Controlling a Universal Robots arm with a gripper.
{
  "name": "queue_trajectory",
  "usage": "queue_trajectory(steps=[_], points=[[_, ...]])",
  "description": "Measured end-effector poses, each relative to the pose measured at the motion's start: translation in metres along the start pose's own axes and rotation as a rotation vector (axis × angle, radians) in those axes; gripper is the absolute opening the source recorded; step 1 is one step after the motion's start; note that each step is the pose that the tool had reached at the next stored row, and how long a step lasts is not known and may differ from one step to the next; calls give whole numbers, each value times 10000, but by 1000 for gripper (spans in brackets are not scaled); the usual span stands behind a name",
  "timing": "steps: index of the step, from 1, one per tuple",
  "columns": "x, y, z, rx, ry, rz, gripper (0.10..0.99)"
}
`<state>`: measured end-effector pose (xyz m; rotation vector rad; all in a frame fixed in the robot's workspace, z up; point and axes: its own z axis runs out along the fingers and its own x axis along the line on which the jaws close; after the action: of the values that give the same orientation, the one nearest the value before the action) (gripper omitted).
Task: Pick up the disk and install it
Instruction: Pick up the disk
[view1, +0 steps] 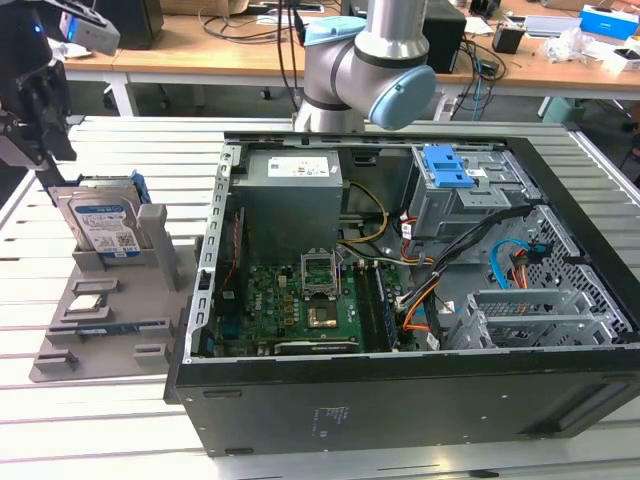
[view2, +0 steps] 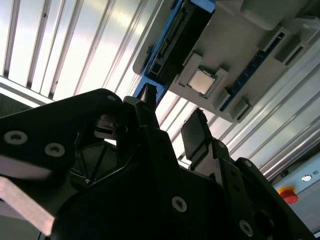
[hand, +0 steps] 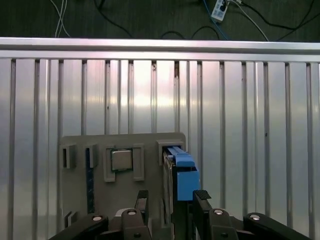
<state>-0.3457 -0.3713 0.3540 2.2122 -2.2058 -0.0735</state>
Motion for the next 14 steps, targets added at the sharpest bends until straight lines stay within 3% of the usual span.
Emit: queue_trajectory(steps=[14], points=[[-135,-101,269,1,23,-2,482]])
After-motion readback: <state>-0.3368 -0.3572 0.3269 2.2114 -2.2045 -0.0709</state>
